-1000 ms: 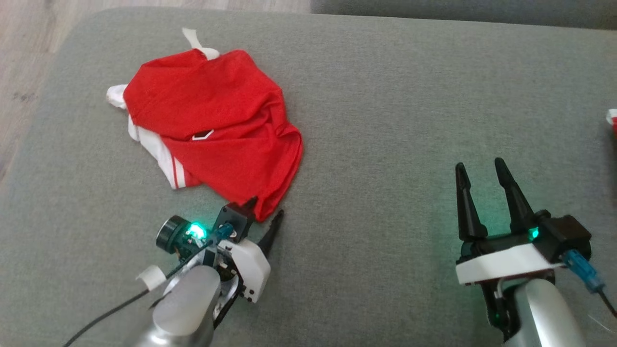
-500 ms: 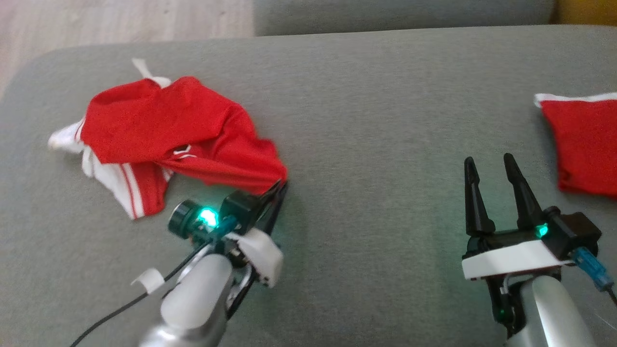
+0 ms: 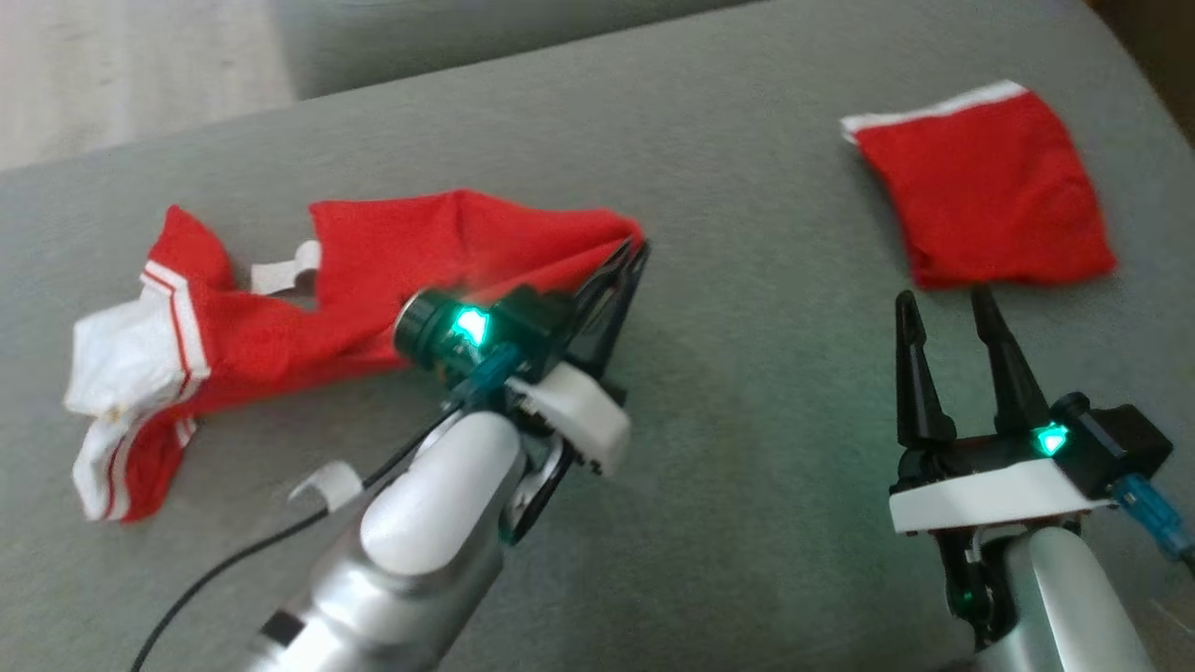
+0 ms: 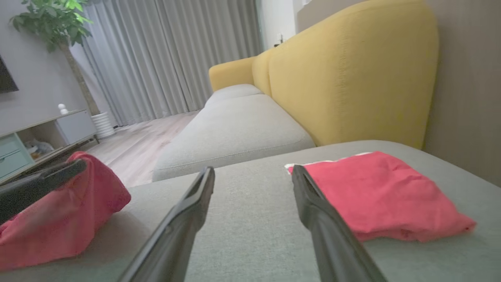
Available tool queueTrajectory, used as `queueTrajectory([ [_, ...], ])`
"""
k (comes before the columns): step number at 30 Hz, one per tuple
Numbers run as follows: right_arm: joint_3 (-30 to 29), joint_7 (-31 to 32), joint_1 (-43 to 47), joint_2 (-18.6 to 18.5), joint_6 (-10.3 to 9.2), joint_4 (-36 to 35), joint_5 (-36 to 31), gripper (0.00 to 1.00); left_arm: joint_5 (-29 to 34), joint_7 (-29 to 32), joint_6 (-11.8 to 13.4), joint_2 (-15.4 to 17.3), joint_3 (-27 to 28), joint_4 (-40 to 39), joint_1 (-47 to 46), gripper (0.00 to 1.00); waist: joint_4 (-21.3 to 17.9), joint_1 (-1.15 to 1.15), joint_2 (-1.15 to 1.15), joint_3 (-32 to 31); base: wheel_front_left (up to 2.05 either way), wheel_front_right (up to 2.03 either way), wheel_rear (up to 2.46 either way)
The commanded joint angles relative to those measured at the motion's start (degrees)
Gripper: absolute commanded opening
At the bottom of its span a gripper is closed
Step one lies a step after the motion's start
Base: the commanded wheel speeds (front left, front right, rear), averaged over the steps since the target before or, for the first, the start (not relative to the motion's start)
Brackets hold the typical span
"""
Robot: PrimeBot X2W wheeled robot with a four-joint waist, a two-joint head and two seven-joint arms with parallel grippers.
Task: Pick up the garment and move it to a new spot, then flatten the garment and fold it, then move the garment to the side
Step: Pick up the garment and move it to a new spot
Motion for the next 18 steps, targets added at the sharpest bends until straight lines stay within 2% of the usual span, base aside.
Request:
queueTrajectory([
  [1,1.67,-0.61,-2.03,-0.19,-0.04,-2.14,0.50,1.00,-1.01,-0.40,0.79,-0.01,0.49,-2.72,-4.08,0.00,-4.28,0.00,0.00,2.12,0.00,0.00,0.00],
  [2,1.90,-0.61,-2.19,-0.19,-0.04,-2.37,0.95,1.00,-2.77,-0.85,2.22,-0.02,-1.47,-3.40,-5.66,0.00,-6.24,0.00,0.00,2.87,0.00,0.00,0.00],
  [3,1.90,-0.61,-2.19,-0.19,-0.04,-2.37,0.95,1.00,-2.77,-0.85,2.22,-0.02,-1.47,-3.40,-5.66,0.00,-6.24,0.00,0.00,2.87,0.00,0.00,0.00],
  [9,2.82,-0.61,-2.75,-0.19,-0.04,-2.47,2.04,1.00,-8.46,-3.50,6.52,-0.03,-7.83,-3.74,-10.24,0.00,-11.09,0.00,0.00,4.49,0.00,0.00,0.00],
  [10,2.86,-0.61,-2.79,-0.19,-0.04,-2.47,2.15,1.00,-9.41,-4.04,7.02,-0.03,-9.12,-3.71,-10.77,0.32,-11.50,0.00,0.00,4.61,0.00,0.00,0.00],
  [11,2.82,-0.61,-2.82,-0.19,-0.04,-2.48,2.25,1.00,-10.41,-4.42,7.35,-0.03,-10.46,-3.63,-11.18,1.00,-11.76,0.00,0.00,4.71,0.00,0.00,0.00],
  [14,2.25,-0.61,-2.81,-0.19,-0.04,-2.60,2.33,1.00,-12.66,-5.11,8.04,-0.03,-14.23,-2.75,-12.01,1.00,-11.62,0.00,0.00,4.88,0.00,0.00,0.00],
  [18,1.15,-0.61,-2.72,-0.19,-0.04,-2.80,2.07,1.00,-14.44,-6.31,8.72,-0.03,-17.22,-0.44,-12.73,1.00,-9.41,0.00,0.00,4.51,0.00,0.00,0.00],
])
